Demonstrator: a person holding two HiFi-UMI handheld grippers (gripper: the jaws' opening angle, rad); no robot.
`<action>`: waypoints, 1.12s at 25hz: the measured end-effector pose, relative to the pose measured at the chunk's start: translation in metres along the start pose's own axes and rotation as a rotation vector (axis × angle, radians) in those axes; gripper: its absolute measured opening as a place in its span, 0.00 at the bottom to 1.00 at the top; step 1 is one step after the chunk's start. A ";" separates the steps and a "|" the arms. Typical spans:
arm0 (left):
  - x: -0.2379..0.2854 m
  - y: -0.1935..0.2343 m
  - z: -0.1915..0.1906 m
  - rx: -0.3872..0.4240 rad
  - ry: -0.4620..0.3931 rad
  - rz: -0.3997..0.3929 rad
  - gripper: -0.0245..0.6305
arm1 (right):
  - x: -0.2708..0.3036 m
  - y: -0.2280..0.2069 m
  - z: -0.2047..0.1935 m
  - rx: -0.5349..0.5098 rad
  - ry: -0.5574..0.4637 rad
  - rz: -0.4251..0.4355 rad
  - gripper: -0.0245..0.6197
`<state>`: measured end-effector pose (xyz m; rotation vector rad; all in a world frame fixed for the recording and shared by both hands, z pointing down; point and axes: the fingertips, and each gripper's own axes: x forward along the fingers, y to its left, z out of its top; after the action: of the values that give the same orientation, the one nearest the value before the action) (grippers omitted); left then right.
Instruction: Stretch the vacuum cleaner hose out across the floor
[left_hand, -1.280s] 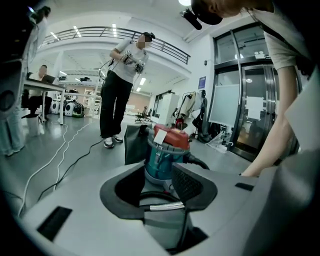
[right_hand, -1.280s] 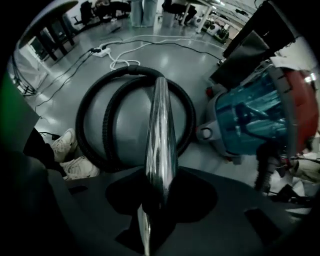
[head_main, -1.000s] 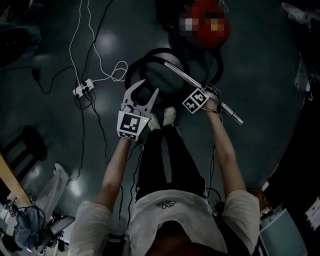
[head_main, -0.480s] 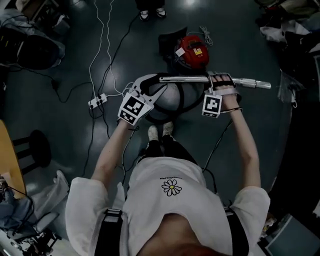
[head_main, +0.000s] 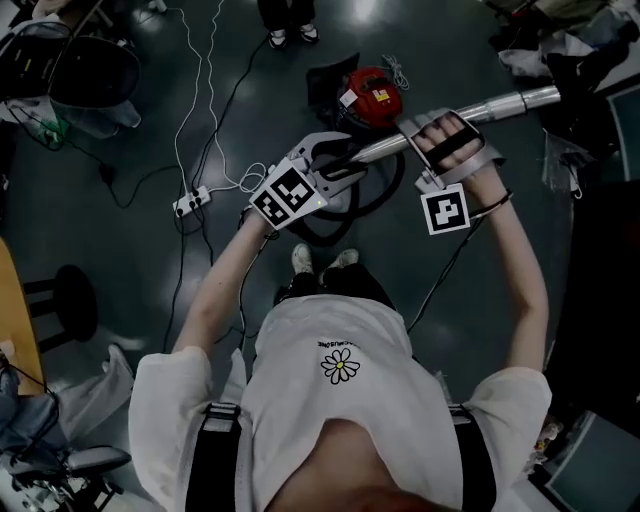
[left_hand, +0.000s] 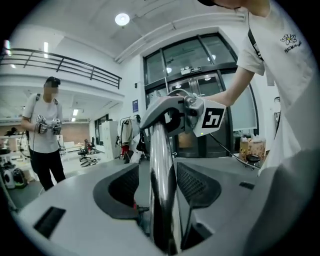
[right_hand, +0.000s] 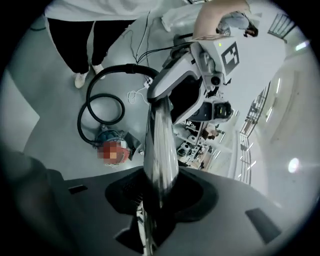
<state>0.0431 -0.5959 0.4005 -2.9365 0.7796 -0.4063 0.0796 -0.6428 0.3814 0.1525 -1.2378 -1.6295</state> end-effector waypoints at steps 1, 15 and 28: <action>-0.002 -0.014 -0.001 -0.004 0.010 -0.018 0.37 | -0.010 -0.007 0.011 -0.041 -0.012 -0.038 0.28; 0.013 -0.201 -0.022 -0.167 0.307 -0.050 0.17 | -0.159 0.023 0.081 -0.238 -0.144 -0.261 0.29; 0.000 -0.222 0.006 -0.078 0.283 -0.014 0.17 | -0.235 -0.007 0.026 -0.156 -0.045 -0.471 0.36</action>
<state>0.1505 -0.4037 0.4261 -2.9960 0.8200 -0.8242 0.1664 -0.4462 0.2828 0.3296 -1.1579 -2.1375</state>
